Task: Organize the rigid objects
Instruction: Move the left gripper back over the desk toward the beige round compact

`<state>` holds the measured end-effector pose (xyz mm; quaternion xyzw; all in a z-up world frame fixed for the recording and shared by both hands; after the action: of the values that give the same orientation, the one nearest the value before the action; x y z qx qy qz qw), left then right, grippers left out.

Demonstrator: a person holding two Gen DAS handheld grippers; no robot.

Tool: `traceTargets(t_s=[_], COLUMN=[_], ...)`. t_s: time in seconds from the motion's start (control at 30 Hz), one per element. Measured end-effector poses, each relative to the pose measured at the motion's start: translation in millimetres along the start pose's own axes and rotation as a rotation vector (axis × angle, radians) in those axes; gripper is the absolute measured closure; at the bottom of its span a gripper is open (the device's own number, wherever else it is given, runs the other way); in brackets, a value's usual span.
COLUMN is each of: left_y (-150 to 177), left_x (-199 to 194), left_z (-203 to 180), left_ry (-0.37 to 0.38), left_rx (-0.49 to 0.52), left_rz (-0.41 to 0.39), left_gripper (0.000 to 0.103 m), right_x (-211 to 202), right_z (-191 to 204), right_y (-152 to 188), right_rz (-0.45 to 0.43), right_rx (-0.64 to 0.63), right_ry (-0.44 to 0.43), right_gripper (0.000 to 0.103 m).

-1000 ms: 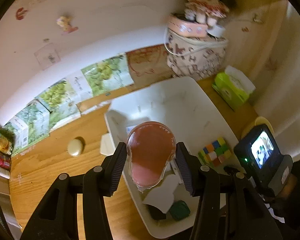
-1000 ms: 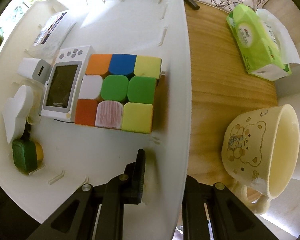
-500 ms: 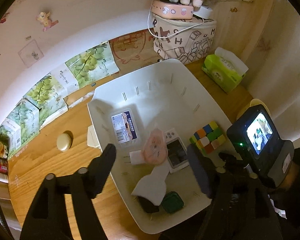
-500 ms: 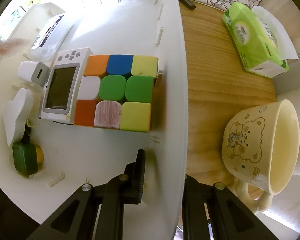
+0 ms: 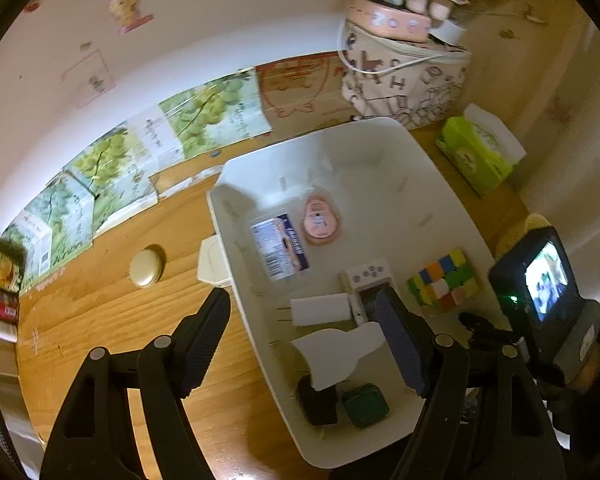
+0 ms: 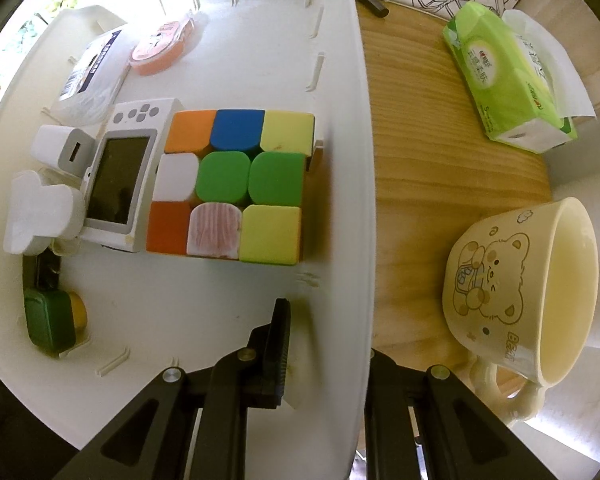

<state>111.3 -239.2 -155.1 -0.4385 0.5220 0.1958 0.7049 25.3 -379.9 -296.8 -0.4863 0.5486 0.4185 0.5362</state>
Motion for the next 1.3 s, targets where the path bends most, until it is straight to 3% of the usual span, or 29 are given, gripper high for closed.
traceTargets(t_s=[0.47, 1.0, 1.3], left_y=[13, 49, 65], left_x=[14, 59, 84], left_z=[73, 142, 168], left_ry=[-0.058, -0.081, -0.09], left_rx=[-0.19, -0.396, -0.425], left_rz=[0.047, 0.167, 0.223], left_gripper=[0.025, 0.025, 0.025], right_x=[-1, 4, 8], right_z=[6, 21, 27], right_y=[-3, -18, -26], right_rz=[0.019, 0.066, 0.087], right_rx=[-0.006, -0.02, -0.017], right_ry=[0.032, 0.074, 0.094], right_gripper=[0.085, 0.084, 0.083])
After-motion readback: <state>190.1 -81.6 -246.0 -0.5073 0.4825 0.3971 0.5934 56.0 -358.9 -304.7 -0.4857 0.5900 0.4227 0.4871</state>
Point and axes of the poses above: each gripper's, at about its wrist camera, not at the fingertips, and x roughly the way its jaws point, z to its left, y to its underside, the point moved 8 cm from there along x, roughly the way its jaws point, and after that the axes turned 8 degrees about x, right-handed, at the moved point
